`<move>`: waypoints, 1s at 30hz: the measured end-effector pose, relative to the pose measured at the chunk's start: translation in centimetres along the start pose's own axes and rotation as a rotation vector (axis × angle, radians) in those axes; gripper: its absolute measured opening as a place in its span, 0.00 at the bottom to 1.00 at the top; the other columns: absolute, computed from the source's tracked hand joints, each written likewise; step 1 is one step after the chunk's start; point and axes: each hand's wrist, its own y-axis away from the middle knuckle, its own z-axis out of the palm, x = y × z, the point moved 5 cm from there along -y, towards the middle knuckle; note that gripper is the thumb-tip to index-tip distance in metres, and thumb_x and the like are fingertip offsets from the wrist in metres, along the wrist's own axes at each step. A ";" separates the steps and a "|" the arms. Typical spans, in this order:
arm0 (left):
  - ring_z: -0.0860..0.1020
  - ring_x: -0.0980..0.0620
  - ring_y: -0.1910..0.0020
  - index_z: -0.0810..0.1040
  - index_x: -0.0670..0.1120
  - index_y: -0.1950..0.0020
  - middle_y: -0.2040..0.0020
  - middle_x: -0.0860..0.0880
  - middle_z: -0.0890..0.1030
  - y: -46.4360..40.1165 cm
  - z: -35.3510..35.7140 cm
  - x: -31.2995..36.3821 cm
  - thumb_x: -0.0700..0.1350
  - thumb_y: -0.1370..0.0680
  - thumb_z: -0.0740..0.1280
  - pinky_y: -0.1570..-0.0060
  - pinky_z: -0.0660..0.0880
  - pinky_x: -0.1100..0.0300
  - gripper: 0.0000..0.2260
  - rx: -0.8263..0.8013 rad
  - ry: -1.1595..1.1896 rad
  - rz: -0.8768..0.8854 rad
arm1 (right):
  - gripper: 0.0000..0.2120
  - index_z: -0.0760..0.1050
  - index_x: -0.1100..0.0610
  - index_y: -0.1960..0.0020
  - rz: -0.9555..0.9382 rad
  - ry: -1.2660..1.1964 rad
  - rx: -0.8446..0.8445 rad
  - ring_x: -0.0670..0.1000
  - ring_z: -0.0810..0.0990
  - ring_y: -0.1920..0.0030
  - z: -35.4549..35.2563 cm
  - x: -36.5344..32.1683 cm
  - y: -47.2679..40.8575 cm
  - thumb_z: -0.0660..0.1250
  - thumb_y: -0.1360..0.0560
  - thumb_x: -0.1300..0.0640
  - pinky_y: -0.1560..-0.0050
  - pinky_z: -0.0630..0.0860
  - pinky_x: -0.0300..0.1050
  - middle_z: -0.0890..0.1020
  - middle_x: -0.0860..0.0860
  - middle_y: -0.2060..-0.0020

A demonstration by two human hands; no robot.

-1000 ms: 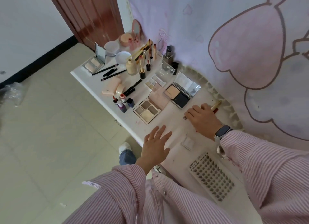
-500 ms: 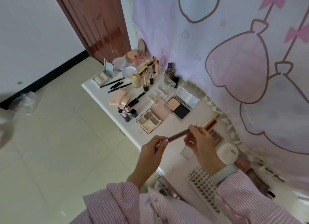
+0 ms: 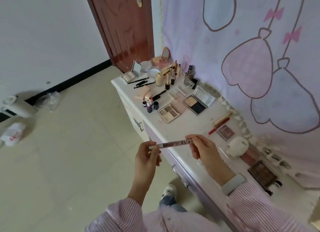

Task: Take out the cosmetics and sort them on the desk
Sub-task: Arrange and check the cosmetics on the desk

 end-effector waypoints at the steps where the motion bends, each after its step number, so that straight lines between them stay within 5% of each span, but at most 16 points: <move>1: 0.78 0.53 0.70 0.75 0.43 0.52 0.67 0.50 0.80 1.1 -0.8 0.1 0.37 0.21 0.61 0.71 0.74 0.64 0.04 0.047 0.071 0.007 | 0.11 0.78 0.60 0.54 0.011 0.021 0.003 0.47 0.64 0.74 0.4 0.2 1.3 0.57 0.22 0.62 0.71 0.63 0.39 0.69 0.52 0.74; 7: 0.82 0.50 0.69 0.73 0.47 0.50 0.67 0.47 0.83 6.4 -3.7 0.3 0.38 0.23 0.66 0.68 0.77 0.64 0.05 0.365 0.322 -0.032 | 0.07 0.75 0.64 0.54 0.116 -0.148 0.093 0.50 0.73 0.70 2.4 1.7 7.1 0.59 0.23 0.64 0.62 0.72 0.43 0.75 0.54 0.72; 14: 0.79 0.54 0.74 0.69 0.45 0.59 0.67 0.45 0.81 8.9 -6.4 0.9 0.41 0.24 0.67 0.73 0.76 0.65 0.07 0.685 0.393 -0.018 | 0.02 0.71 0.63 0.57 -0.068 -0.026 0.049 0.48 0.78 0.72 5.0 1.6 10.2 0.62 0.25 0.66 0.69 0.74 0.35 0.81 0.56 0.69; 18: 0.82 0.52 0.58 0.70 0.46 0.53 0.58 0.46 0.83 8.4 -5.7 2.3 0.38 0.22 0.63 0.67 0.76 0.65 0.04 0.463 0.392 0.051 | 0.04 0.71 0.60 0.56 0.007 0.006 -0.103 0.47 0.79 0.71 4.3 1.3 9.8 0.60 0.25 0.68 0.67 0.75 0.37 0.81 0.55 0.68; 23: 0.82 0.53 0.56 0.73 0.49 0.39 0.59 0.50 0.83 7.8 -2.2 4.2 0.34 0.21 0.60 0.58 0.77 0.63 0.14 0.112 0.396 0.104 | 0.14 0.77 0.55 0.54 -0.026 0.167 -0.278 0.46 0.71 0.73 0.9 -0.2 9.0 0.54 0.21 0.65 0.68 0.70 0.38 0.74 0.51 0.73; 25: 0.81 0.49 0.51 0.73 0.44 0.36 0.52 0.49 0.83 7.9 0.2 4.4 0.35 0.21 0.59 0.52 0.78 0.60 0.15 -0.046 0.451 0.083 | 0.14 0.77 0.58 0.54 -0.019 0.190 -0.309 0.47 0.71 0.72 -0.8 -0.5 8.5 0.53 0.21 0.64 0.66 0.70 0.40 0.74 0.52 0.72; 27: 0.80 0.46 0.46 0.73 0.41 0.37 0.44 0.48 0.81 8.2 2.5 4.6 0.37 0.21 0.59 0.47 0.77 0.56 0.13 -0.114 0.458 0.089 | 0.14 0.77 0.64 0.54 0.011 0.196 -0.312 0.47 0.71 0.71 -2.8 -0.4 7.9 0.53 0.20 0.63 0.65 0.69 0.40 0.73 0.51 0.72; 30: 0.80 0.45 0.46 0.78 0.39 0.47 0.49 0.48 0.83 8.7 4.8 4.7 0.44 0.26 0.64 0.44 0.76 0.53 0.12 -0.041 0.419 0.101 | 0.13 0.75 0.67 0.52 0.011 0.244 -0.370 0.47 0.72 0.69 -5.4 -0.2 7.1 0.54 0.20 0.62 0.62 0.72 0.43 0.74 0.48 0.73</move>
